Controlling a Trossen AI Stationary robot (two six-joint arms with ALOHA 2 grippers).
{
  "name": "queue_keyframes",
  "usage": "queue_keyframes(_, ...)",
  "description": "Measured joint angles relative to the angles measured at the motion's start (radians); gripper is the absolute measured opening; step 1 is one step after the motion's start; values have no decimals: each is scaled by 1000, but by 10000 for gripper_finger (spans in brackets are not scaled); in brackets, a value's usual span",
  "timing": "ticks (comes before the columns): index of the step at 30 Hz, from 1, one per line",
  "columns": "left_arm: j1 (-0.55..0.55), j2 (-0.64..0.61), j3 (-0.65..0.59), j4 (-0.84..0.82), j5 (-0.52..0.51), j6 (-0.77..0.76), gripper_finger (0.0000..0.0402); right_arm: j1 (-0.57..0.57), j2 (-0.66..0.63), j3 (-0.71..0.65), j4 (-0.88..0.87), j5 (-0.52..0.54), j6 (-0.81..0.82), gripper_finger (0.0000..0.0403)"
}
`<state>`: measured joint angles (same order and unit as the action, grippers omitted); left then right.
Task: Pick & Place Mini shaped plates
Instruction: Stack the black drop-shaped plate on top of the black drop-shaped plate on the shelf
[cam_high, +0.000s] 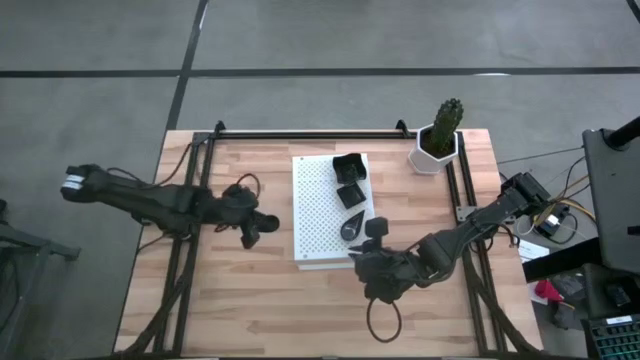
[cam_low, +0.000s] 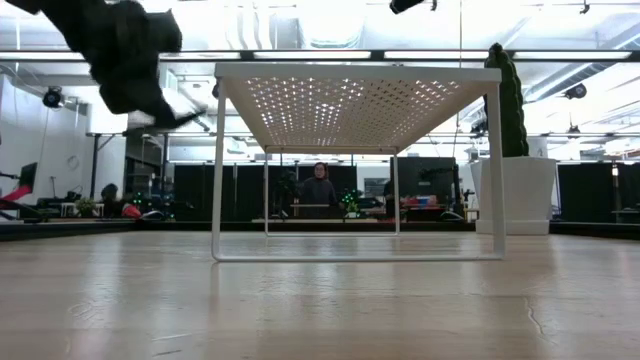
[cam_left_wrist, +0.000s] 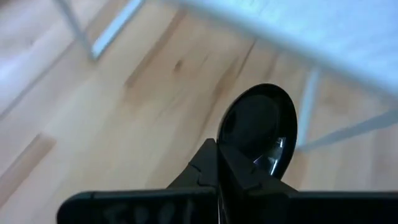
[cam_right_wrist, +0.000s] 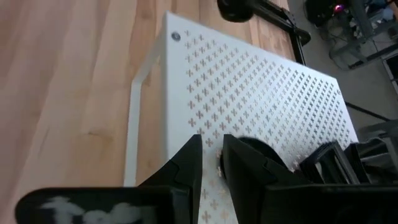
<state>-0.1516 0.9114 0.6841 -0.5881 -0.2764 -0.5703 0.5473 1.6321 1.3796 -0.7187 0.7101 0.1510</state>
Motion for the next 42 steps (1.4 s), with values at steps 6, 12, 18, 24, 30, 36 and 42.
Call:
queue_keyframes(6, -127, -59, 0, 181, -166, 0, 0, 0, 0, 0, 62, 2, 3, 61)
queue_keyframes(12, -267, -35, 0, 421, -552, 153, 0, 0, 0, 0, 184, 86, -1, 61)
queue_keyframes(18, -357, 58, -1, 753, -881, 440, 0, -7, 0, 0, 356, 188, -50, 62)
queue_keyframes(24, -362, 235, -1, 1161, -950, 821, 0, -67, 4, -20, 472, 190, -95, 79)
queue_keyframes(30, -362, 431, 15, 1566, -938, 1157, 0, -129, 5, -82, 634, 156, -105, 103)
queue_keyframes(36, -358, 530, 77, 1728, -933, 1358, 0, -138, 5, -82, 699, 148, -102, 115)
queue_keyframes(42, -338, 561, 139, 1728, -866, 1383, 0, -146, 5, -82, 714, 146, -105, 102)
